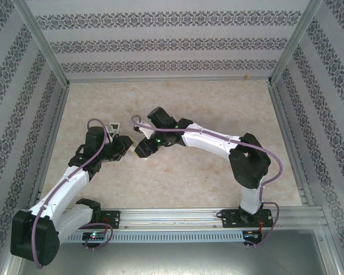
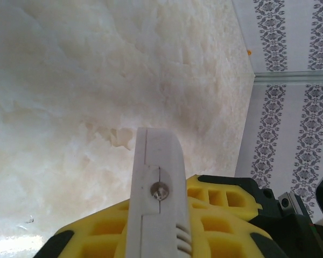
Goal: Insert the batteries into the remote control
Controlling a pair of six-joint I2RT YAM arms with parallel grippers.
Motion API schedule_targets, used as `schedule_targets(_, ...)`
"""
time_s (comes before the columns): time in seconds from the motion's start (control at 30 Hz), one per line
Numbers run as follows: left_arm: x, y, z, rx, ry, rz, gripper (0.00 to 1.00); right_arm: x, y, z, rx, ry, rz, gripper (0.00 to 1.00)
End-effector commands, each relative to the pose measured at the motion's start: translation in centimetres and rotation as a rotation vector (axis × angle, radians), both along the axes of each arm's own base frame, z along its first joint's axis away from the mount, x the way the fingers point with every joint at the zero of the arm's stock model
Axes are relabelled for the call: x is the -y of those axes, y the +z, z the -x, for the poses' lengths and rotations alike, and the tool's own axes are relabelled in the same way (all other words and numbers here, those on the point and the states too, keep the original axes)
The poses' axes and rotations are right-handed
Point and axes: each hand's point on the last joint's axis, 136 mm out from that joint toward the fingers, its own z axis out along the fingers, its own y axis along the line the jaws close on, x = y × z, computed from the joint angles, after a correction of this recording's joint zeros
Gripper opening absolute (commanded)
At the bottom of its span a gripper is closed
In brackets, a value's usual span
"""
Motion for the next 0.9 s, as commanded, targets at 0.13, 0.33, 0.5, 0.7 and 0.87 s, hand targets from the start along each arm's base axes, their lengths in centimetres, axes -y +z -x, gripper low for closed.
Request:
schedule_targets(0.13,-1.4,-0.6,1.2,-0.089,-0.013,-0.13,0.08,-1.8,4.4,-0.4,-0.016,0.007,-0.118,0.72)
schedule_targets(0.33,-4.4,-1.8,3.7,-0.251,0.002,-0.434,0.03,1.9,7.2,-2.5,-0.015,-0.097,-0.194,0.79)
schedule_targets(0.5,-5.8,-0.1,1.7,-0.303,0.053,-0.758,0.0,6.6,6.7,-5.1,-0.021,-0.297,-0.2,0.81)
schedule_targets(0.7,-7.7,-0.5,-3.0,-0.5,0.04,-1.133,0.0,9.9,5.8,-4.9,-0.038,-0.403,-0.204,0.81)
schedule_targets(0.87,-7.7,-2.5,-6.0,-0.621,0.035,-1.284,0.0,11.1,6.1,-3.9,-0.082,-0.403,-0.214,0.82)
